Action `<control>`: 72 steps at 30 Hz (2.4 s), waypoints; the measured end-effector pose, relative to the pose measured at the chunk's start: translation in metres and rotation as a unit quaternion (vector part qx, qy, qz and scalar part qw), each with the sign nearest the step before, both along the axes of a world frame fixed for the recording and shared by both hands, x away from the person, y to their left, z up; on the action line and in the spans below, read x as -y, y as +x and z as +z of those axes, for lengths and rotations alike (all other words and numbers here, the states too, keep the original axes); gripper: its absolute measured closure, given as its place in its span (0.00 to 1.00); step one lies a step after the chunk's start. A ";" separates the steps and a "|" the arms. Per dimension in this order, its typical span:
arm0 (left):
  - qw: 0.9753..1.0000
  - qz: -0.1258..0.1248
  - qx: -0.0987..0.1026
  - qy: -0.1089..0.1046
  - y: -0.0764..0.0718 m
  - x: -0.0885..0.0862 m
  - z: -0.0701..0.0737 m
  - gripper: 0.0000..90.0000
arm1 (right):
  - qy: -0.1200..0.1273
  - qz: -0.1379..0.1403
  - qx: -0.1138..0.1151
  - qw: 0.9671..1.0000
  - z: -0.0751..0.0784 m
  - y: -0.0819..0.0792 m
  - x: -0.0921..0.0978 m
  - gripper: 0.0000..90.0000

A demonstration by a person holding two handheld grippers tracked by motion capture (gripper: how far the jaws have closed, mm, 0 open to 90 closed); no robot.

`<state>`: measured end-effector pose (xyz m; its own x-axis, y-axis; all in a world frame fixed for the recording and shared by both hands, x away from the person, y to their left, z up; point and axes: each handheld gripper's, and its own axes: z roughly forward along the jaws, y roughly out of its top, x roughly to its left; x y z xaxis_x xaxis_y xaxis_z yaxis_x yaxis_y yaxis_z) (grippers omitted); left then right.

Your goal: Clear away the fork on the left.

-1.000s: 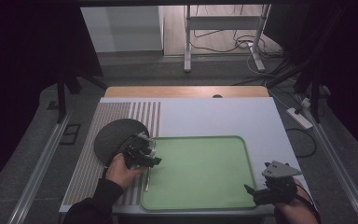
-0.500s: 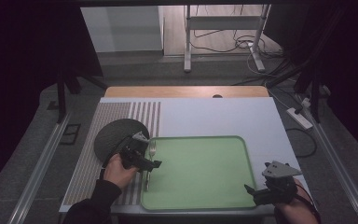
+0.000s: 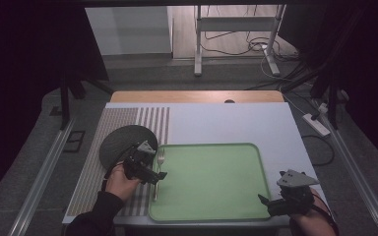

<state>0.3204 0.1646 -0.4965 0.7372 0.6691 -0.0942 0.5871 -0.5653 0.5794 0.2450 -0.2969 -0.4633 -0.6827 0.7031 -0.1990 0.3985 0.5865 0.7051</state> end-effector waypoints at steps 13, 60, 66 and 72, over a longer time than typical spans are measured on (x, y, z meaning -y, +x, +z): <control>0.999 0.025 0.000 -0.038 -0.014 -0.026 0.005 0.00 | 0.002 -0.005 0.001 1.000 0.000 0.000 0.000 0.00; 0.988 0.124 -0.013 -0.089 -0.077 -0.114 -0.002 0.00 | 0.002 -0.014 0.004 1.000 0.000 0.000 0.000 0.00; 0.988 0.132 -0.009 -0.083 -0.084 -0.117 -0.001 0.00 | 0.002 -0.014 0.005 1.000 0.001 0.000 0.000 0.00; 0.987 0.137 -0.008 -0.078 -0.090 -0.120 0.000 0.00 | 0.001 -0.015 0.005 1.000 0.001 -0.001 0.000 0.00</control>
<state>0.2300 0.2844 -0.4967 0.5277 0.8198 -0.2225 0.7158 -0.2881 0.6361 0.2442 -0.2965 -0.4625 -0.6587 0.7241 -0.2044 0.4085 0.5722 0.7111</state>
